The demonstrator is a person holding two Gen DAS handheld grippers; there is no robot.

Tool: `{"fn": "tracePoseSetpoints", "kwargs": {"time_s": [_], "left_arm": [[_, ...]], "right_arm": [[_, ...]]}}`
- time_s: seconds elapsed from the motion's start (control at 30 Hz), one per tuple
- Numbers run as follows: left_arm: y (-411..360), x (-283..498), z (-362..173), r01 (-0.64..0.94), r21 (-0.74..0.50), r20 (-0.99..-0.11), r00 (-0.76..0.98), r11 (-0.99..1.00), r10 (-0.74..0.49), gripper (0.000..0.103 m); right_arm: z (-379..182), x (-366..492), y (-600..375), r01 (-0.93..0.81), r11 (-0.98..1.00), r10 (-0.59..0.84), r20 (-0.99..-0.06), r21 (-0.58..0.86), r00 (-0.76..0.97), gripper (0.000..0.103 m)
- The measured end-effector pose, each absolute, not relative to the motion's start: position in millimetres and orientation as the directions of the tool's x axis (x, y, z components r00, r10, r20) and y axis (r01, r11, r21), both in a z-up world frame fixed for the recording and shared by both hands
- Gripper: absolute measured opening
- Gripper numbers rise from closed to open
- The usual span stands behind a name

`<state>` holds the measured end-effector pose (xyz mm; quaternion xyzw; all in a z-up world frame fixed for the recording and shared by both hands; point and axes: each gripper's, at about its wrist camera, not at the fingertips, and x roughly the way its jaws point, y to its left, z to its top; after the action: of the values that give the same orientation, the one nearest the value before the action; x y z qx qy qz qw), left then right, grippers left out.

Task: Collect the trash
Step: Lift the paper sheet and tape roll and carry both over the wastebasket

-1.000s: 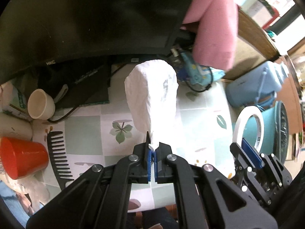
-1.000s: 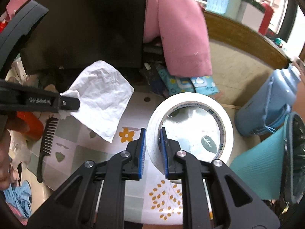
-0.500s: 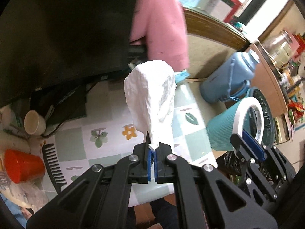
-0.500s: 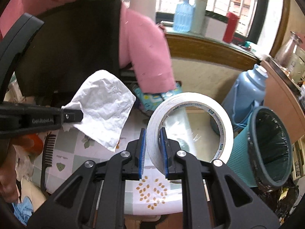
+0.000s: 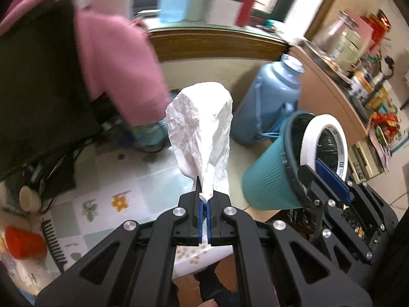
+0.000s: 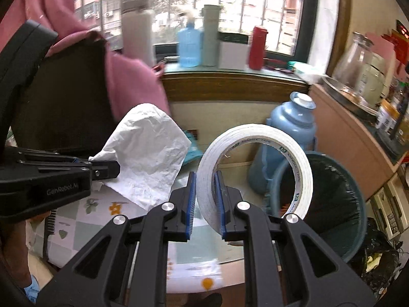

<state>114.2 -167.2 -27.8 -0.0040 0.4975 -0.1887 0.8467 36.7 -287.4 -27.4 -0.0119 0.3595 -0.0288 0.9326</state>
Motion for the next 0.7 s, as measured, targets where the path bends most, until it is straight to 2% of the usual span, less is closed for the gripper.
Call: {"fn": "tracePoseSetpoints", "kwargs": {"time_s": [0.4, 0.7], "left_arm": [[-301.6, 98.6, -16.3, 0.493, -0.170, -0.827, 0.400, 0.853, -0.395, 0.002], [-369.9, 89.3, -28.1, 0.576, -0.180, -0.840, 0.331, 0.797, -0.429, 0.002]], "right_arm": [[-25.2, 4.3, -401.4, 0.208, 0.978, -0.167, -0.661, -0.018, 0.731, 0.016], [-39.9, -9.6, -461.1, 0.287, 0.958, -0.195, -0.685, 0.022, 0.702, 0.016]]}}
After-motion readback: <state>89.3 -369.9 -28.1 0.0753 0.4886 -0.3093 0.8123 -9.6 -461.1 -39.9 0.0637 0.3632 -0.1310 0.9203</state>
